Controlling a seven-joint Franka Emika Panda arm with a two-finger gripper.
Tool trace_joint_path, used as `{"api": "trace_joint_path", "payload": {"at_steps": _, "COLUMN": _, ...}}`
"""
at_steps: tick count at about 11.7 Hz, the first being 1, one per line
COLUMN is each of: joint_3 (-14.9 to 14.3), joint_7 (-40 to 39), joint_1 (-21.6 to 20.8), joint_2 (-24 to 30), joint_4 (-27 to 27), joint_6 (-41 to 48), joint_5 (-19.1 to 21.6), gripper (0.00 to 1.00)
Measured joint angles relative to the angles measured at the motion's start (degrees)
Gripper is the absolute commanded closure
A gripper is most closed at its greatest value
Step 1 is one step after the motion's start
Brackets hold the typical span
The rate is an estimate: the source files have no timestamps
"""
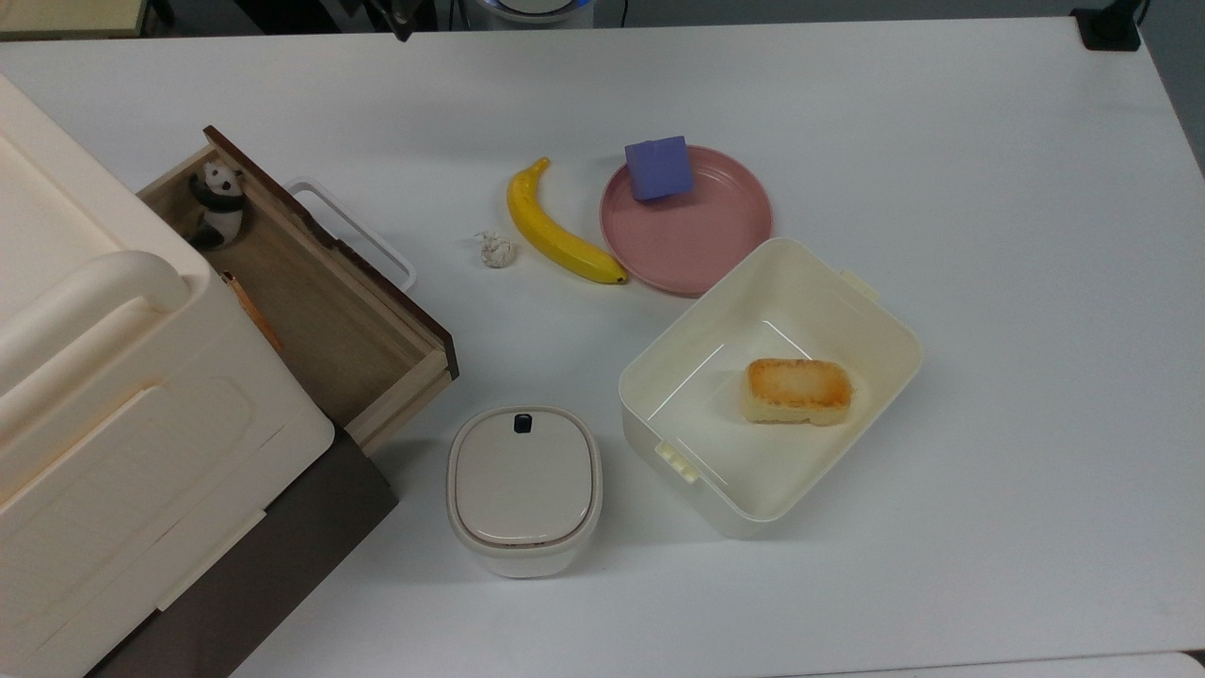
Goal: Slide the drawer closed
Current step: 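Move the gripper down to the front of the open wooden drawer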
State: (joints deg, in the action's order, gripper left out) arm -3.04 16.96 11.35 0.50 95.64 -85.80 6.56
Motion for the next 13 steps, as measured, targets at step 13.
{"api": "trace_joint_path", "payload": {"at_steps": 13, "joint_3": 0.18, "joint_7": 2.96, "joint_1": -0.88, "joint_2": -13.64, "joint_4": 6.41, "joint_6": -30.62, "joint_5": -1.33, "gripper": 1.0}}
